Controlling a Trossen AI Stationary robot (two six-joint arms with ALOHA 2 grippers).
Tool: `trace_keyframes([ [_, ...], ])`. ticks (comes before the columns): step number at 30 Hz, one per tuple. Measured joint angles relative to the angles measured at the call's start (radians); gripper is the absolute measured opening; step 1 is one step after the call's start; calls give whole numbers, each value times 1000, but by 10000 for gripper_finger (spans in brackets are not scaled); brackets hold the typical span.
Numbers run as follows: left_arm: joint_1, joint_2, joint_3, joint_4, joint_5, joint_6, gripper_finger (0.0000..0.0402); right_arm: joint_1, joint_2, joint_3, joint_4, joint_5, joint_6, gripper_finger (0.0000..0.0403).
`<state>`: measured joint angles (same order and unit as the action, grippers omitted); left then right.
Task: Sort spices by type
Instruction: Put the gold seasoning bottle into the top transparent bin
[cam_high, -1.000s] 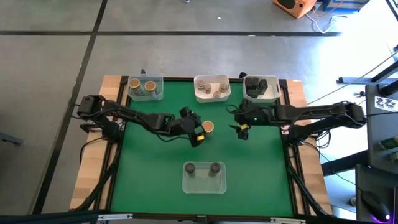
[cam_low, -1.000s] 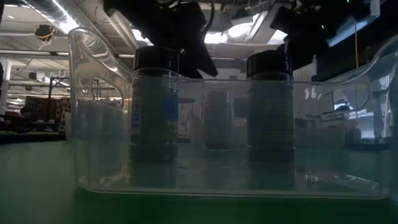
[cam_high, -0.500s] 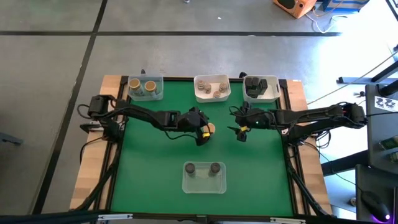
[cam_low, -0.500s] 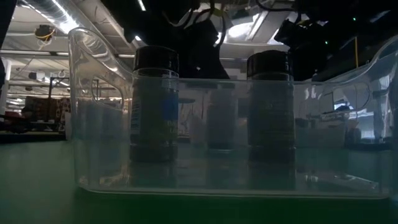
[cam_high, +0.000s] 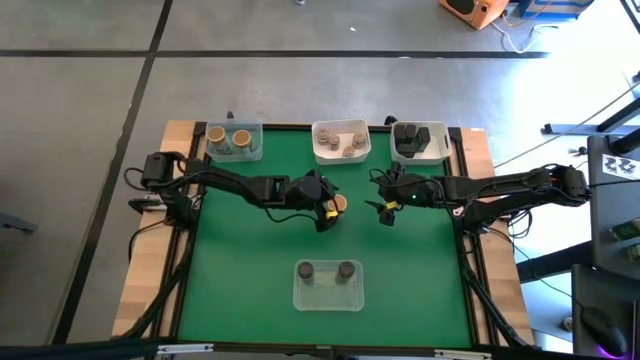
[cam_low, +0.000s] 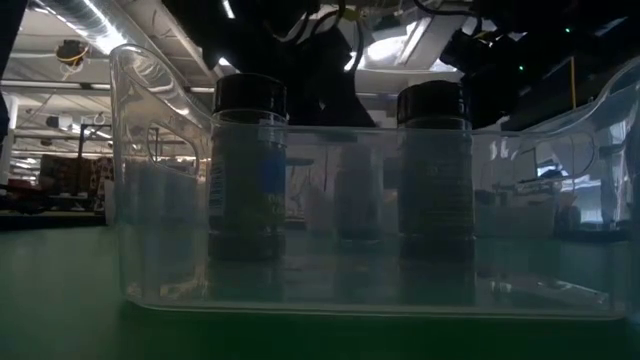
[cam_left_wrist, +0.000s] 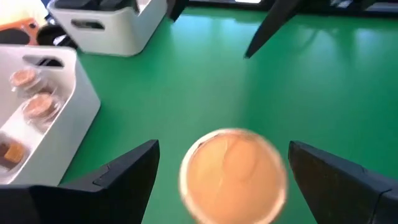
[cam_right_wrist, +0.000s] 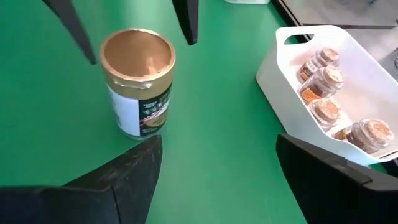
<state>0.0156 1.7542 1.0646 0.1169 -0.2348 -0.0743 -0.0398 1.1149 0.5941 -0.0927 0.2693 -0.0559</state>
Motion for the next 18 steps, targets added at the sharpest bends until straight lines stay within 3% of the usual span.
trace_keyframes([
  [13,5,0,-50,36,47,0,339,0,0,0,24,1,0,315],
  [18,5,0,-98,133,47,4,339,0,1,0,26,0,0,315],
])
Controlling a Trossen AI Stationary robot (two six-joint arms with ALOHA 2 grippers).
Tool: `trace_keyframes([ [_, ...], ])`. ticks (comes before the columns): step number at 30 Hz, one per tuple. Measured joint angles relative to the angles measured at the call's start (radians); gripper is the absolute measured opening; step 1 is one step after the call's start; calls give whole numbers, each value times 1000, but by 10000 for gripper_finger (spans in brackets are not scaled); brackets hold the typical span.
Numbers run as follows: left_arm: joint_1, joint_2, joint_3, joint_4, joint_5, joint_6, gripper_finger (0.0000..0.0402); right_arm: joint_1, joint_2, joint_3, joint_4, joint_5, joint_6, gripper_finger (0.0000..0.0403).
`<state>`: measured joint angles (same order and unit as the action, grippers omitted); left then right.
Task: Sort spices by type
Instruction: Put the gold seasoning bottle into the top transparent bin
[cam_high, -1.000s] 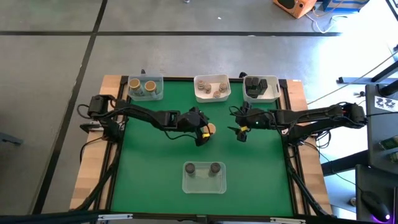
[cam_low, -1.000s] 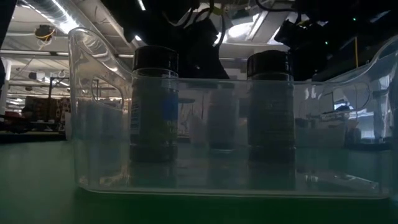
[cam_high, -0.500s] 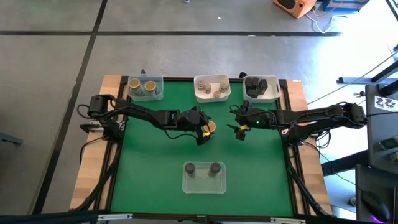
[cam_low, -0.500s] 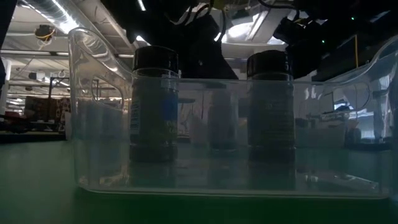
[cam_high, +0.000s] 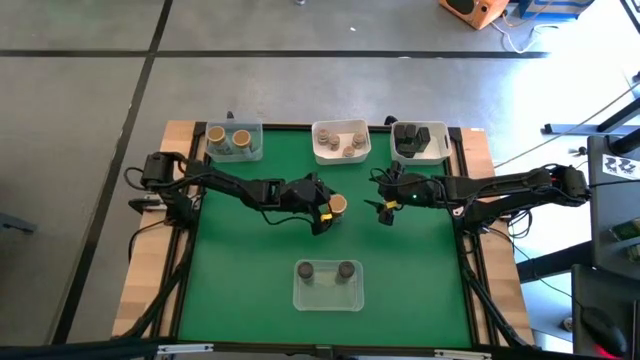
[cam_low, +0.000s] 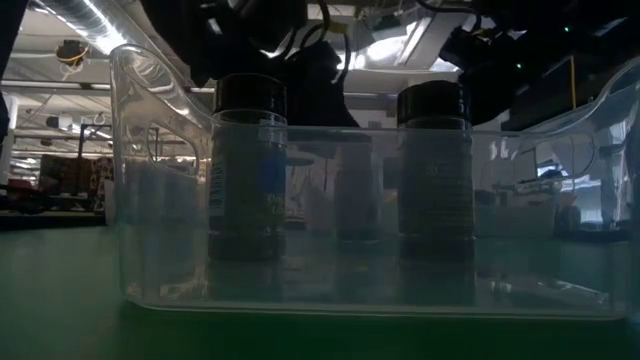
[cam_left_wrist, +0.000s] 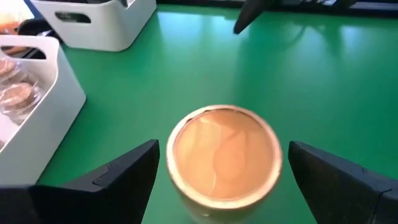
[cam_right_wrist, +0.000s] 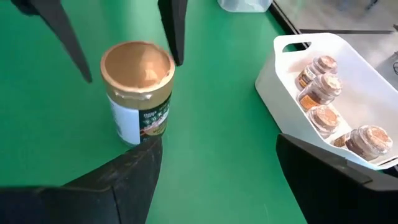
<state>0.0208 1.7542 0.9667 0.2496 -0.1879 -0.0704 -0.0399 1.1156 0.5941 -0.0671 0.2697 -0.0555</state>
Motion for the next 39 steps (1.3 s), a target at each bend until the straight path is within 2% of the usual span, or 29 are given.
trace_keyframes([
  [9,2,81,-17,141,19,19,336,0,1,0,18,0,1,315],
  [12,2,89,-17,165,12,18,316,0,1,0,14,0,2,315],
  [16,2,89,-17,196,12,18,262,0,16,0,18,0,2,315],
  [21,2,69,-17,169,8,19,258,0,60,0,42,6,2,315],
  [24,1,22,-18,117,-28,16,258,0,84,0,58,10,-2,315],
  [31,2,-173,-18,-73,-197,11,258,0,98,0,66,36,-3,315],
  [39,80,-419,-17,-263,-334,15,258,0,99,0,168,71,-34,315],
])
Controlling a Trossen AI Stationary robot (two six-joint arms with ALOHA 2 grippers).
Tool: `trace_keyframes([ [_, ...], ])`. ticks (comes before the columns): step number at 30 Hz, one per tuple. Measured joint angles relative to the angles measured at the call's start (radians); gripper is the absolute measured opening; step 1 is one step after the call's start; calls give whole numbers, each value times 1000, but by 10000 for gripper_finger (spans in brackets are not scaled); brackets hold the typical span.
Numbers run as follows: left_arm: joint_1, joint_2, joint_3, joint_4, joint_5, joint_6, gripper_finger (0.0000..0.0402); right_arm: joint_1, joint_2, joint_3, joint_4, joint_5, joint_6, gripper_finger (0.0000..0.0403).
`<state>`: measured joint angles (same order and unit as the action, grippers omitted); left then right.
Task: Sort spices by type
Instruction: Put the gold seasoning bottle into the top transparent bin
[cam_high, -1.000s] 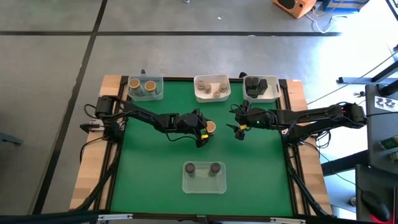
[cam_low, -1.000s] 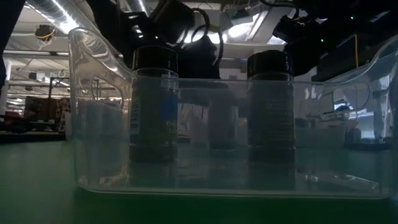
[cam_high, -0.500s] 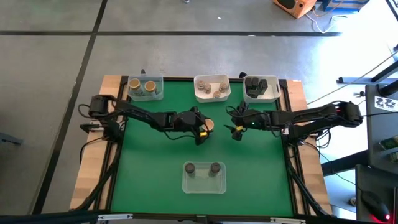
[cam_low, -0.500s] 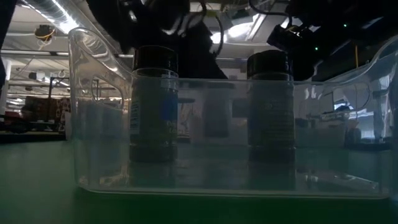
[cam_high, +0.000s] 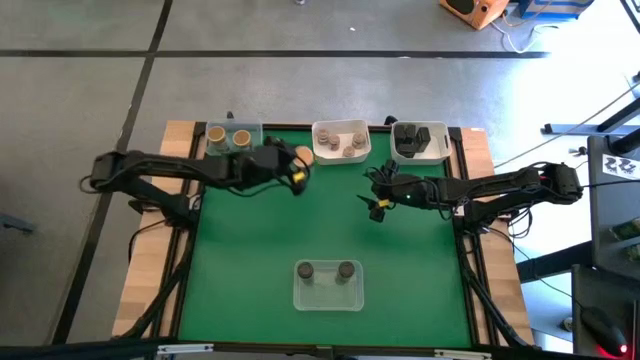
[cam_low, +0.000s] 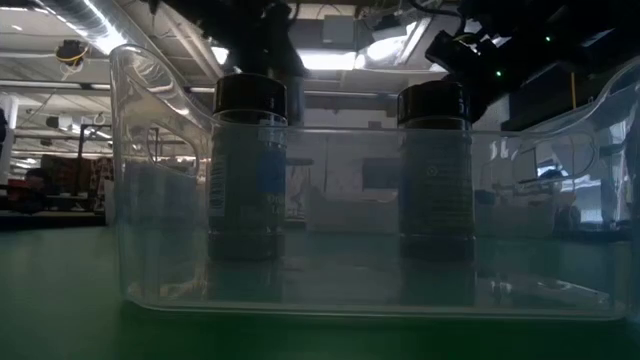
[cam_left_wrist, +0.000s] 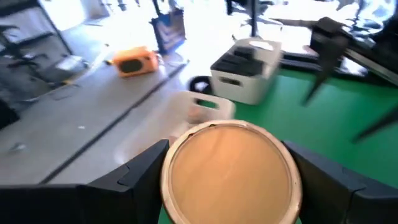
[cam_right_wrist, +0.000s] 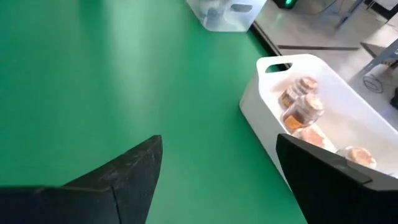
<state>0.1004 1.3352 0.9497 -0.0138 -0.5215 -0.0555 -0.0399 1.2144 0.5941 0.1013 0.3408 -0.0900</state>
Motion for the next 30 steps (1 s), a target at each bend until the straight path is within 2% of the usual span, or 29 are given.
trace_keyframes([
  [5,110,-95,0,-66,-15,11,258,0,0,0,13,10,-1,315],
  [10,244,-135,0,-107,-24,11,258,0,0,0,12,10,3,315],
  [22,518,-131,-1,-136,-20,25,258,0,0,0,10,11,0,315],
  [30,679,-100,-111,-101,-21,-46,259,0,-1,0,9,25,-20,315],
])
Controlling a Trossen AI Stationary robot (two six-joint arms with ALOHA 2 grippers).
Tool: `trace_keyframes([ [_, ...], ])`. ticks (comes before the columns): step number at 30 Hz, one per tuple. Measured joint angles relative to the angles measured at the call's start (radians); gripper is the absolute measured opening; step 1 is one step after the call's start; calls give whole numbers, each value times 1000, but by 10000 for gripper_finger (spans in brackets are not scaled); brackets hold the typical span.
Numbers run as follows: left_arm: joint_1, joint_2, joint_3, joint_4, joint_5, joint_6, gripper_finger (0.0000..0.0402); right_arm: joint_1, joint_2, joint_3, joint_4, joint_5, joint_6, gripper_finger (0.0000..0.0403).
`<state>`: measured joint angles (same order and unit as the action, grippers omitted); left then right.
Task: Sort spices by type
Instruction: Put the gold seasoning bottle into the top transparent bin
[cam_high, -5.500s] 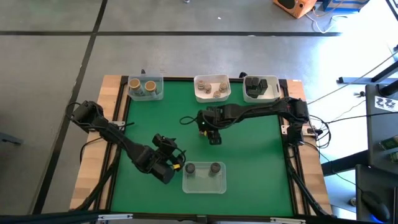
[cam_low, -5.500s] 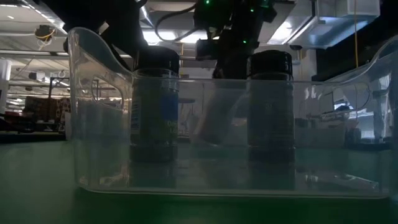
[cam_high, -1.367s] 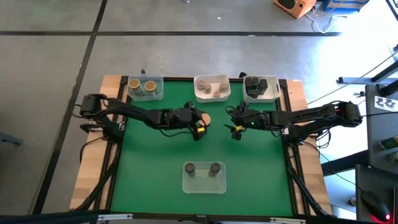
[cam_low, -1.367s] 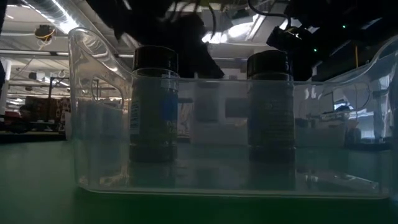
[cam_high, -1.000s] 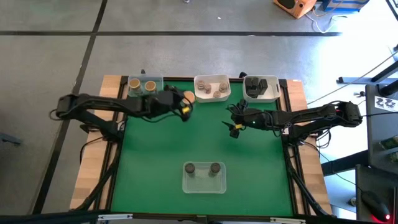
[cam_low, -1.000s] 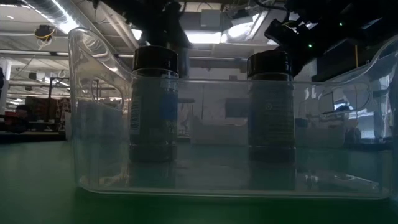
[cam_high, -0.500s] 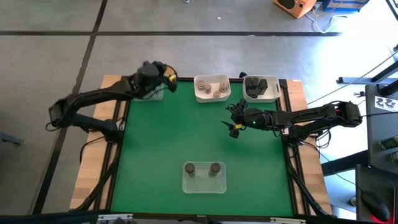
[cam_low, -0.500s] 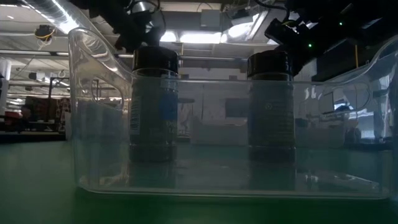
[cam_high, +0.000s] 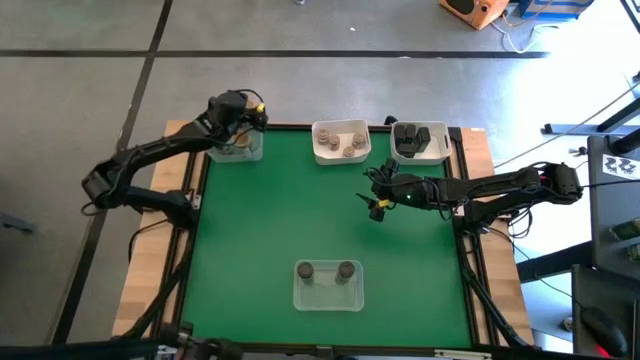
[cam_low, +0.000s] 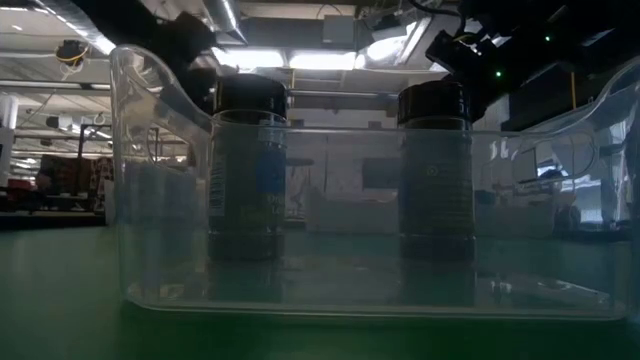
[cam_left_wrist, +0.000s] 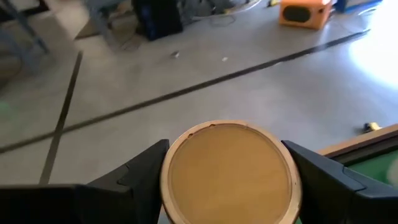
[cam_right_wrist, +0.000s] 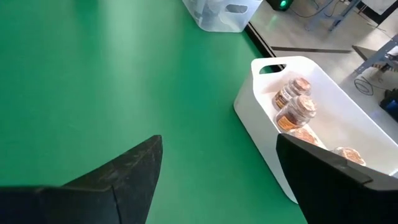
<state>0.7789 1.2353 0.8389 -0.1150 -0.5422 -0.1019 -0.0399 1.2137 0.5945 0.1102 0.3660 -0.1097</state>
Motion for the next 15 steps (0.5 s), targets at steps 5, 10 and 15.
trace_keyframes([
  [5,50,5,-65,69,32,-21,259,0,0,0,-1,0,0,315],
  [10,69,5,-103,82,79,-48,261,0,0,0,-1,0,1,315],
  [15,81,9,-135,120,122,-73,263,0,0,0,2,0,2,315],
])
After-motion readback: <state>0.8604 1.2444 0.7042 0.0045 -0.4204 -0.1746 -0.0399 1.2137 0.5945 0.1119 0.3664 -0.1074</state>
